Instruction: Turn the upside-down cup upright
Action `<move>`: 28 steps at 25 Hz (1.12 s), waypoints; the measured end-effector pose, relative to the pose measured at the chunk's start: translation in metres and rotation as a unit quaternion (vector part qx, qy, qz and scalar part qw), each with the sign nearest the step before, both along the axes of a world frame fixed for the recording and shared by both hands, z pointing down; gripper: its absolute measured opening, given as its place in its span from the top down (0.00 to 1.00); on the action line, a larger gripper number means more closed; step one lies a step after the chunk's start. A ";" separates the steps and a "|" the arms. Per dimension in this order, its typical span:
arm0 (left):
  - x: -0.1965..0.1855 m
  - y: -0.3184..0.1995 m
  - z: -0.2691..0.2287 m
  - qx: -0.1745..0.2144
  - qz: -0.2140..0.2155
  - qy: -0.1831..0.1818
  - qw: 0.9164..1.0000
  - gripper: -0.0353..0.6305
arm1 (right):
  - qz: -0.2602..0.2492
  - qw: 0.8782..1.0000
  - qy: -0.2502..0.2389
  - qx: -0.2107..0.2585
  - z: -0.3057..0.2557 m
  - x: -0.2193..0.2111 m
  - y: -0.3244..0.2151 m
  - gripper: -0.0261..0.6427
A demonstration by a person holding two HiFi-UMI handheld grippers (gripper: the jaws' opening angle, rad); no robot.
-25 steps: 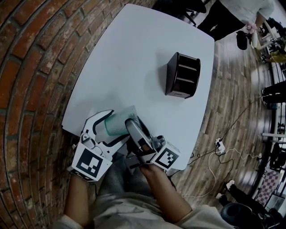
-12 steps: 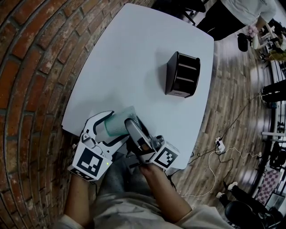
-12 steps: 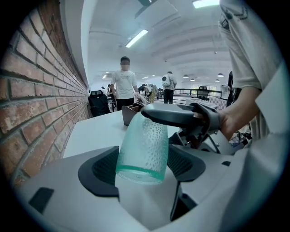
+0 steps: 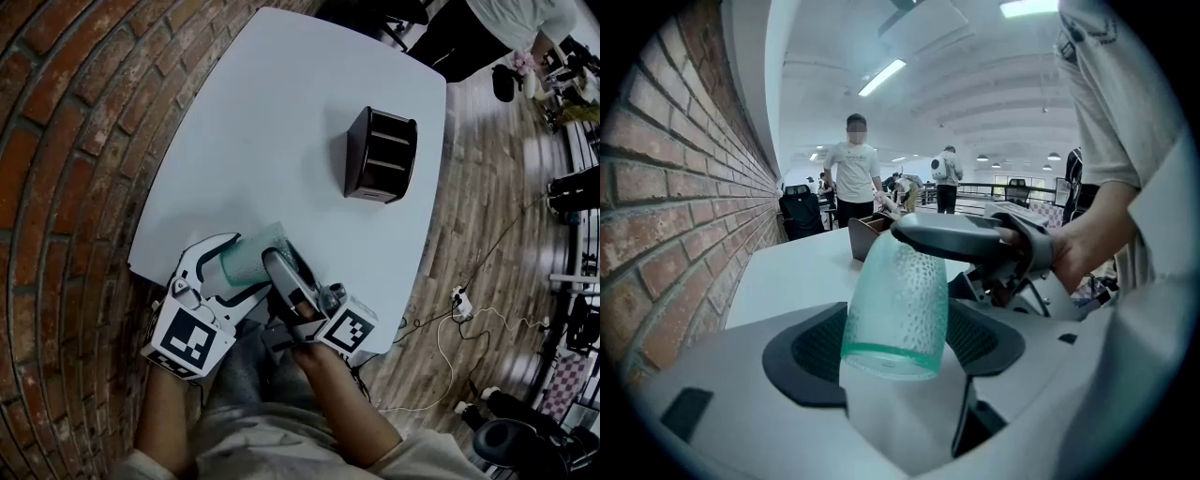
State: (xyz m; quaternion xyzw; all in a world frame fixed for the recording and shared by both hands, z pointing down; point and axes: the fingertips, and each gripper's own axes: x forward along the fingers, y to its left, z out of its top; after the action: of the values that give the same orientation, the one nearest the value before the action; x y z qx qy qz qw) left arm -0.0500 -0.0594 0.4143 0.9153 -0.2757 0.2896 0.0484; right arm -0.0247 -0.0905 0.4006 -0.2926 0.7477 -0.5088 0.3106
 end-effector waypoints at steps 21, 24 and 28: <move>-0.001 -0.001 0.002 -0.020 -0.016 -0.005 1.000 0.45 | 0.048 0.994 0.098 0.024 -0.004 0.022 -0.003 0.39; -0.003 0.000 0.004 -0.024 -0.020 -0.011 0.999 0.45 | 0.054 0.993 0.101 0.027 -0.007 0.031 -0.005 0.39; -0.002 -0.002 0.008 -0.032 -0.023 -0.021 0.999 0.45 | 0.056 0.988 0.138 0.035 -0.010 0.035 -0.003 0.39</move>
State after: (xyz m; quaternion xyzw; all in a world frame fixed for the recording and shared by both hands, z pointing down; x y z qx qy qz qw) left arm -0.0517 -0.0610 0.4226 0.9004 -0.2879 0.3165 0.0788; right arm 0.0108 -0.0930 0.3905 -0.3904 0.7833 -0.4189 0.2420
